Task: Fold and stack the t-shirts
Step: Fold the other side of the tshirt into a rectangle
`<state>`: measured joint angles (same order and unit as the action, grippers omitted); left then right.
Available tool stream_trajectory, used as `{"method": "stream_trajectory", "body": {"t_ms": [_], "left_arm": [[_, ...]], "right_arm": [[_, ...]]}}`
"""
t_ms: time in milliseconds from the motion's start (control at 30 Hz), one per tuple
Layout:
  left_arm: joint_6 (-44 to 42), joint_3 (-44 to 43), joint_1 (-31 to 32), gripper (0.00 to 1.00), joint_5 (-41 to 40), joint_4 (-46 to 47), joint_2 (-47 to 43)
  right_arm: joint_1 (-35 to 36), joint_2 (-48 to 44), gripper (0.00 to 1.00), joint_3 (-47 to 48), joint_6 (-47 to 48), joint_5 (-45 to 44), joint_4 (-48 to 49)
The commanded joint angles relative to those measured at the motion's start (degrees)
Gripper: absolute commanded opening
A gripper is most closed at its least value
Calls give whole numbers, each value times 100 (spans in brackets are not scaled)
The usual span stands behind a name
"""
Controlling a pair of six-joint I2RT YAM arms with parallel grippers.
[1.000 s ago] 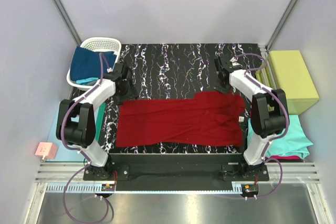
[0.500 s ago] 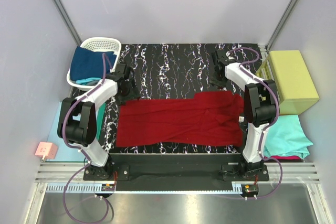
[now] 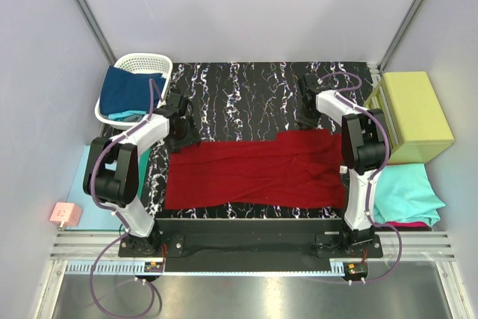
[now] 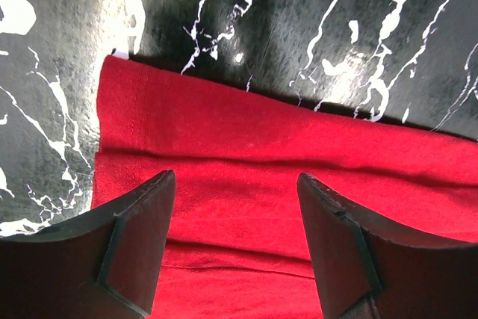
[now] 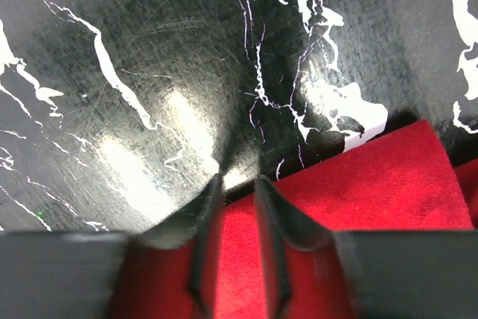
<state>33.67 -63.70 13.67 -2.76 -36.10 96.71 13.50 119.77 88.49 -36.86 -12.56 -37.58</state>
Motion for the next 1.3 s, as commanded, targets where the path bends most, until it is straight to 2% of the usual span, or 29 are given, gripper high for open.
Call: {"method": "stream_trajectory", "body": {"t_ms": [0, 33, 133, 233, 267, 433, 633, 800, 900, 1033, 1267], "left_arm": [[61, 77, 57, 70, 92, 182, -38], [61, 86, 74, 70, 92, 182, -38], [69, 130, 92, 70, 83, 191, -73], [78, 174, 101, 70, 74, 191, -143], [87, 200, 109, 70, 66, 191, -152], [122, 262, 162, 70, 74, 234, -178], [149, 306, 215, 70, 74, 252, -205], [140, 314, 232, 69, 74, 252, -205], [149, 323, 250, 69, 83, 252, -179], [175, 341, 294, 69, 83, 296, -161], [193, 306, 391, 69, 83, 287, -134]], "right_arm": [[-14, -76, 24, -33, 12, 78, 32], [-22, -76, 19, -51, 4, 78, 32], [-23, -137, 18, -138, 3, 87, 14], [-31, -452, 28, -418, -23, 25, 110], [-14, -532, 36, -498, -14, 51, 259], [-22, -884, 44, -806, 4, 271, 515], [-23, -1236, 42, -1149, -67, 298, 875], [-23, -1333, 25, -1202, 12, 552, 893], [-22, -1447, 23, -1403, -23, 596, 876], [-22, -1544, 31, -1580, -14, 535, 910], [-22, -1360, 39, -1466, -14, 500, 902]]}}
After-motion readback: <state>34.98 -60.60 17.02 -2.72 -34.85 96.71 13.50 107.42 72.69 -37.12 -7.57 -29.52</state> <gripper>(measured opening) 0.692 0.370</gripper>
